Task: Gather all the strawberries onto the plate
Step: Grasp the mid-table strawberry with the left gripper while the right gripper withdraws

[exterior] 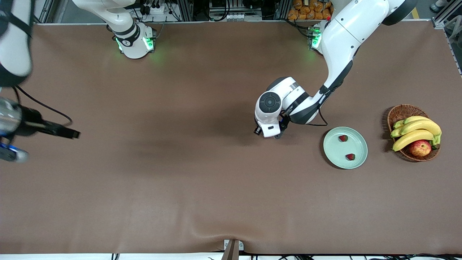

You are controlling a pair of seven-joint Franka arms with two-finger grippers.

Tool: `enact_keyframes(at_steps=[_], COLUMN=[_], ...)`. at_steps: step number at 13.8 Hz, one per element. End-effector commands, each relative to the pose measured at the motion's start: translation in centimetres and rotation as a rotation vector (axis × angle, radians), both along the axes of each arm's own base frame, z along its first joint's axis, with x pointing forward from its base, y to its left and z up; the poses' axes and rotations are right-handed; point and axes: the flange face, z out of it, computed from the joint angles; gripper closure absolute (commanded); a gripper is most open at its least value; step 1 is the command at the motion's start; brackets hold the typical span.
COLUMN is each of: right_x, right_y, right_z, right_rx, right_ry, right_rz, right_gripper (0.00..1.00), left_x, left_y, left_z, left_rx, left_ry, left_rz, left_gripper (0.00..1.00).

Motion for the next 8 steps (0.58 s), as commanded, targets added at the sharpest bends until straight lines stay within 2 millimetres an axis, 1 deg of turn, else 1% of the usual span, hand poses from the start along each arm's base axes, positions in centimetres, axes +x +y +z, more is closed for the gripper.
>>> enact_keyframes(at_steps=[1,3,4,5,6,8], right_x=[-3.6,-6.0,-6.5,-6.4,-6.0,-5.3], right_y=[-1.0,-1.4,-1.2,-0.9,-0.9,-1.8], right_z=[2.2,2.6,2.8,3.0,3.8,5.4], right_rx=[-0.004,-0.013,-0.020,-0.033,-0.069,-0.161], right_ry=[-0.037,-0.078,-0.087,-0.089,-0.106,-0.133], right_rz=[0.010,0.007,0.013,0.022,0.037,0.044], right_gripper=[0.00,0.00,0.00,0.00,0.00,0.00], left_x=[0.1,0.1,0.0,-0.4,-0.9,-1.1], left_y=[-0.5,-0.6,-0.7,-1.2,-1.8,-2.1], left_z=[-1.3,-1.5,-1.5,-1.5,-1.6,-1.7], left_rx=[0.012,0.008,0.009,0.010,0.011,0.010], left_ry=[-0.032,-0.039,-0.039,-0.040,-0.039,-0.038], left_rz=[0.006,0.010,0.014,0.014,0.005,0.004], left_gripper=[0.30,0.32,0.32,0.32,0.36,0.45])
